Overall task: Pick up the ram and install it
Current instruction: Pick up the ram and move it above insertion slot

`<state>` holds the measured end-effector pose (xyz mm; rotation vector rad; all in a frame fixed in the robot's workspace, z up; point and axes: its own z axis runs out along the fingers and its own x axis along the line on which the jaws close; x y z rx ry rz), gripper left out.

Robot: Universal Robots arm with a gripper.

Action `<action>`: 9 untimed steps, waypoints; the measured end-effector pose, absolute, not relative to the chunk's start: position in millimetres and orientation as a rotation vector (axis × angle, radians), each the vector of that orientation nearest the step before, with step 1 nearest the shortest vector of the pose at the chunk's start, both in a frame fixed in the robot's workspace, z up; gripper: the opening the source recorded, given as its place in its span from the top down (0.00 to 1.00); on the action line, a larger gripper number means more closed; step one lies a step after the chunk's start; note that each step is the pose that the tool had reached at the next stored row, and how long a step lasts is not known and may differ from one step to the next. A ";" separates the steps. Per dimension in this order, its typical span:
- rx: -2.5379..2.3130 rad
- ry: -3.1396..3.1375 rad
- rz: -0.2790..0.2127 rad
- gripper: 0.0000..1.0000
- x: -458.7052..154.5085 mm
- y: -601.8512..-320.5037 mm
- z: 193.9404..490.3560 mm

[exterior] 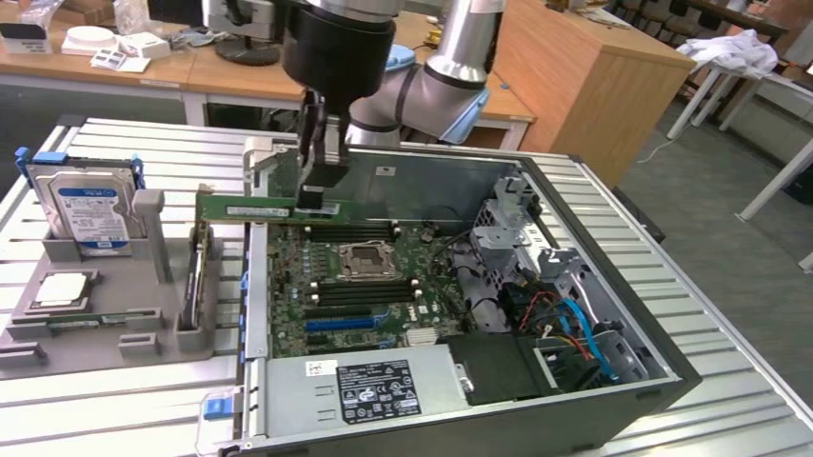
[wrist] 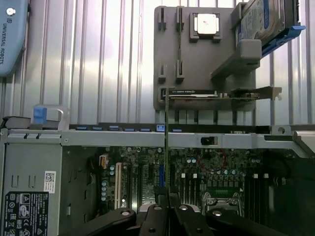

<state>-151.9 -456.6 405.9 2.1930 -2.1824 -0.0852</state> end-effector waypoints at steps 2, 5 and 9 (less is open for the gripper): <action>2.193 -2.182 -0.086 0.88 -147.6 -456.6 405.9; 2.192 -2.182 -0.087 0.88 -141.0 -456.6 405.9; 2.191 -2.181 -0.089 0.88 -133.0 -456.6 405.9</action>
